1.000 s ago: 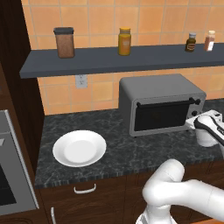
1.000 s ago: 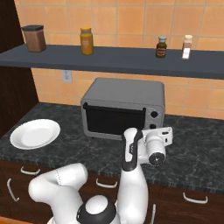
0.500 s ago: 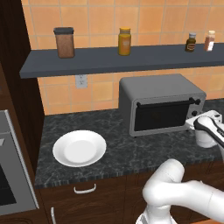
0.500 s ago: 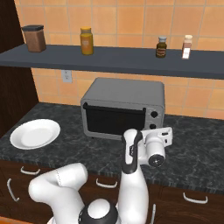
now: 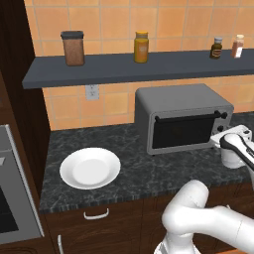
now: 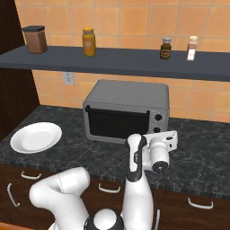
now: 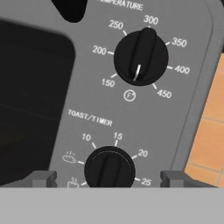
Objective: Pick up the kebab skewer and baguette bread, and place them inside the toaster oven. Close the toaster oven door and start by setting the timer.
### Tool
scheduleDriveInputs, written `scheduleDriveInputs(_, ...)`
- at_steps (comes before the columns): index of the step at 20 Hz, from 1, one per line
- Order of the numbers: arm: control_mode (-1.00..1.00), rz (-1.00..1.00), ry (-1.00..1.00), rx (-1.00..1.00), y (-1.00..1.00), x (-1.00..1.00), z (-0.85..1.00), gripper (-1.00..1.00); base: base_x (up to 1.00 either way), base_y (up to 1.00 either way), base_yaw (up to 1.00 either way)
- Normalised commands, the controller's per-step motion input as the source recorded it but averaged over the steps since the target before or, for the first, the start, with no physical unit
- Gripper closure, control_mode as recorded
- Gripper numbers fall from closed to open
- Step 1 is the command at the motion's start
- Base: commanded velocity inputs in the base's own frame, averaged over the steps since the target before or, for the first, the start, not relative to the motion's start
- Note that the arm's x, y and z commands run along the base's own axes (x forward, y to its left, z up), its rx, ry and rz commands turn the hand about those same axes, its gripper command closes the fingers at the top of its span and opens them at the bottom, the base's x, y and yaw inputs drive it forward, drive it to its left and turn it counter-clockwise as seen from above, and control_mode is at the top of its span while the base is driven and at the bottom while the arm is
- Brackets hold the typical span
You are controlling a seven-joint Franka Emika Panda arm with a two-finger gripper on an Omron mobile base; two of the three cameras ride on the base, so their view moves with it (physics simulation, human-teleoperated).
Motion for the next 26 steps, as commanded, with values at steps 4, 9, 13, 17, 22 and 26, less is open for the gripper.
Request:
scheduleDriveInputs(4, -1.00, 0.00, 0.00, 0.00, 0.00, 0.06, 0.01, -1.00, 0.00, 0.00, 0.00)
scheduleDriveInputs(9, -1.00, 0.00, 0.00, 0.00, 0.01, 0.01, 0.00, -1.00, 0.00, 0.00, 0.00)
scheduleDriveInputs(13, -1.00, 0.00, 0.00, 0.00, 0.14, 0.00, 0.00, -1.00, 0.00, 0.00, 0.00)
scheduleDriveInputs(17, -1.00, 0.00, 0.00, 0.00, 0.11, 0.01, 0.01, -1.00, 0.00, 0.00, 0.00)
scheduleDriveInputs(22, -1.00, -0.01, -0.01, 0.00, 0.00, 0.02, 0.01, -1.00, 0.00, 0.00, 0.00)
scheduleDriveInputs(26, -1.00, -0.02, -0.02, 0.00, 0.00, 0.00, 0.02, -1.00, 0.00, 0.00, 0.00)
